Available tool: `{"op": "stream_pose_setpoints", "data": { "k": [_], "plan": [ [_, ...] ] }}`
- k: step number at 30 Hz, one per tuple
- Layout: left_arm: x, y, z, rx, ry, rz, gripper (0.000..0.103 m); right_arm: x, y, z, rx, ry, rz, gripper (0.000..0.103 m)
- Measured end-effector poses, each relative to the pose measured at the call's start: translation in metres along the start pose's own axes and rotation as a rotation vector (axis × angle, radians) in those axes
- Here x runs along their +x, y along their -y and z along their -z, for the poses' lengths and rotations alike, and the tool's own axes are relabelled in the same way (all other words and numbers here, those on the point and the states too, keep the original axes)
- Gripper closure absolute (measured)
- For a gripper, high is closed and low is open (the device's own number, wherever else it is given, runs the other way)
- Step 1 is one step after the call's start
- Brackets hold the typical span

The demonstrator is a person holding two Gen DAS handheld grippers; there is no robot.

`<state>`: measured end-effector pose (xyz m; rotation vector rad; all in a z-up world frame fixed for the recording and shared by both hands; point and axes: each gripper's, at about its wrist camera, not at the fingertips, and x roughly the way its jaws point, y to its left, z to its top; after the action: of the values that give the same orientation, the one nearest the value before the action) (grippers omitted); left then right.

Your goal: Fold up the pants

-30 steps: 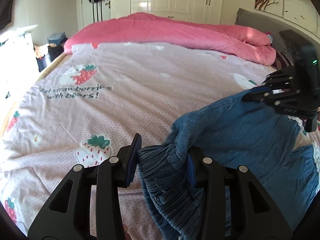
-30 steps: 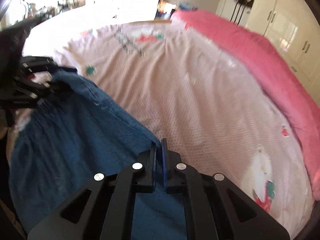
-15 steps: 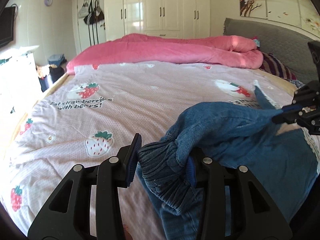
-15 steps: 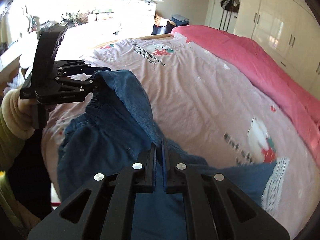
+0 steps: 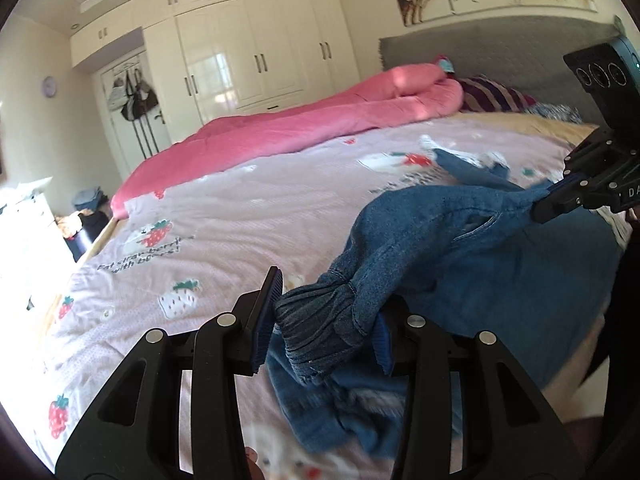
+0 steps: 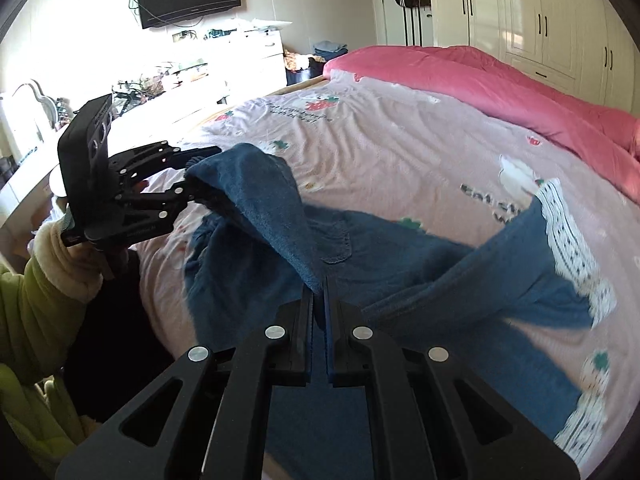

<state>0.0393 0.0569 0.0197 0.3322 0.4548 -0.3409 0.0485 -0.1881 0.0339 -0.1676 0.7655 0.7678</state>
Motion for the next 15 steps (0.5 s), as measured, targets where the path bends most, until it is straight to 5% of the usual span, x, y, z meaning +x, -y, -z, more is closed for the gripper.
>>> {"op": "stream_pose_setpoints", "data": {
  "k": [11,15],
  "plan": [
    [-0.026,0.009,0.032,0.012,-0.081,0.046,0.065,0.017,-0.045,0.045,-0.044,-0.089,-0.035,0.099],
    [-0.017,0.015,0.037,0.047,-0.179,0.034,0.063,0.023,-0.048,0.054,-0.024,-0.106,-0.042,0.098]
  ]
}}
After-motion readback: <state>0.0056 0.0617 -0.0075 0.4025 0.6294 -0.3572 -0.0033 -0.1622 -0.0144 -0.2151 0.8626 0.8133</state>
